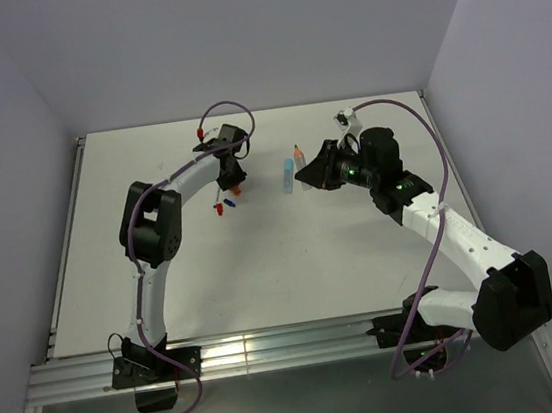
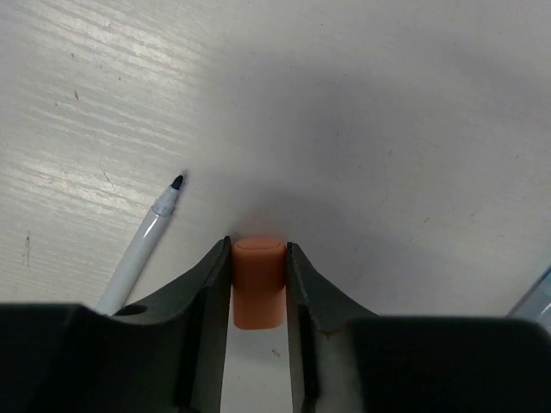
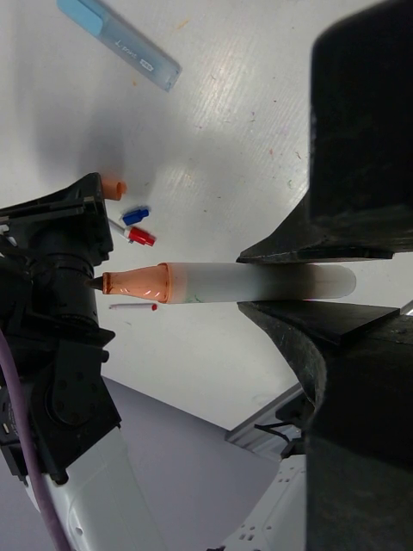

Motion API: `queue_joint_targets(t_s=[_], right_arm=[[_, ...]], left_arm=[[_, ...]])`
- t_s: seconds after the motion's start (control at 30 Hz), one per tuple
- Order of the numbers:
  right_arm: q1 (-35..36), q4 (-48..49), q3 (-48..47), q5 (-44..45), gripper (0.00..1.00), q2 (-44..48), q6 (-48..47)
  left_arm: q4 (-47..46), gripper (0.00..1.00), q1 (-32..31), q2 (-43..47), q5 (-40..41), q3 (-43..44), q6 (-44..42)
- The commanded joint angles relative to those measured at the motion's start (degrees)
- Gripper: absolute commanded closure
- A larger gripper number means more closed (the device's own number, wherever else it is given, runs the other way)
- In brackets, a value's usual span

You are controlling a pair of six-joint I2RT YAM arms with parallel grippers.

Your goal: Insert the pens into the pen caps

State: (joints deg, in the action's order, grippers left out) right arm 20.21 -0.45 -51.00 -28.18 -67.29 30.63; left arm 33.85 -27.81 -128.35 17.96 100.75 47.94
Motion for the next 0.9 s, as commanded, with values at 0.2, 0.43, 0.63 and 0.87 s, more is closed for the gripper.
queue_joint_targets(t_s=[0.2, 0.43, 0.63, 0.87], right_arm=[[-0.4, 2.5, 0.1, -2.1, 1.0, 1.4, 0.0], [3.2, 3.3, -0.4, -1.0, 1.0, 0.5, -0.2], [8.6, 4.1, -2.4, 3.5, 1.0, 1.2, 0.2], [13.4, 4.3, -8.3, 6.8, 1.0, -2.1, -0.6]], left_arm=[[1.5, 1.0, -0.8, 9.2, -2.1, -0.9, -2.7], [-2.4, 1.0, -0.6, 28.3, -7.3, -3.5, -5.0], [-9.9, 1.0, -1.4, 40.9, -12.3, -10.6, -3.7], [-15.8, 1.0, -2.4, 47.5, -15.5, -14.4, -3.8]])
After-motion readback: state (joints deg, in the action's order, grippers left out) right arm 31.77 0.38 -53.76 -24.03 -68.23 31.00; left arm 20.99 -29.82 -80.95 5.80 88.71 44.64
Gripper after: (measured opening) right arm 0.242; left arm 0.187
